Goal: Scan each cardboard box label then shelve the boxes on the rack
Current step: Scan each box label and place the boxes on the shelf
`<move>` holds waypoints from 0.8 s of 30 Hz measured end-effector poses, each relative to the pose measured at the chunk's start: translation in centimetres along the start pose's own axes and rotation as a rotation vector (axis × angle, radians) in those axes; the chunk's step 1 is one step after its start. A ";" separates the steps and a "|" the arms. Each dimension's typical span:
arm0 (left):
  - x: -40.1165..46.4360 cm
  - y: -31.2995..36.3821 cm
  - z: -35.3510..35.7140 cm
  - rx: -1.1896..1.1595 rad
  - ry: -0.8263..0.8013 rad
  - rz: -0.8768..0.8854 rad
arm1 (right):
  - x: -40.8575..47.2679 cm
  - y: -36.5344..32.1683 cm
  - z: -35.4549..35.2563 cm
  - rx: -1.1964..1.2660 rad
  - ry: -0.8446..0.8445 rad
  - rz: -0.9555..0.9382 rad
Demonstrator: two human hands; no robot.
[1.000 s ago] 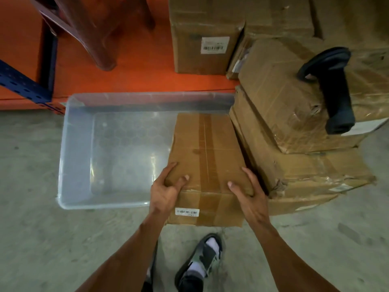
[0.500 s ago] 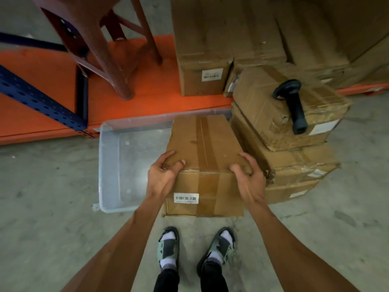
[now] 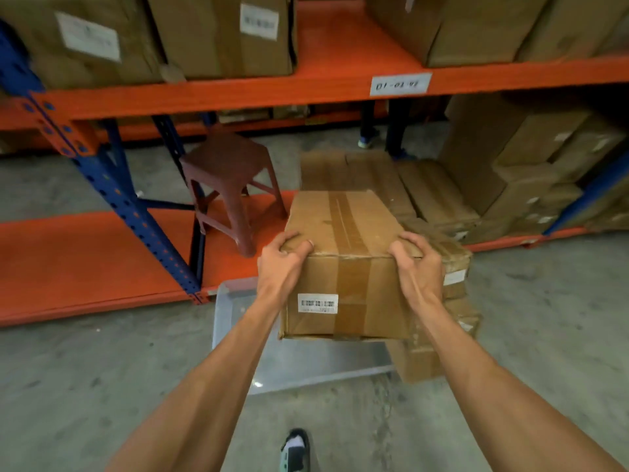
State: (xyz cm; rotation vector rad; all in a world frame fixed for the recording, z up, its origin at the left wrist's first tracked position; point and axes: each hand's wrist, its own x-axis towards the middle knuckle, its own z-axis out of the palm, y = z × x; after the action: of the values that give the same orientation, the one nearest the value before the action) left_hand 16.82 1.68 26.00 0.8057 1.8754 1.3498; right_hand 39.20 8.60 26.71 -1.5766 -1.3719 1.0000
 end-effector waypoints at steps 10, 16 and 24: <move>-10.2 17.5 -2.2 -0.036 0.027 0.285 | -4.8 -13.4 -12.6 0.158 0.175 -0.296; -13.6 27.2 -3.7 -0.116 0.083 0.492 | -5.9 -22.7 -17.9 0.236 0.263 -0.501; -11.9 40.4 -8.2 -0.129 0.171 0.750 | -3.5 -36.4 -18.8 0.394 0.296 -0.712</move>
State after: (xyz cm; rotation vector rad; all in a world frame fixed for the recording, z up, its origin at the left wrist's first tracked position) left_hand 20.85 -1.32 68.61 1.4472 1.6377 2.0148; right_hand 43.24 7.11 67.57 -0.8002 -1.2810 0.5236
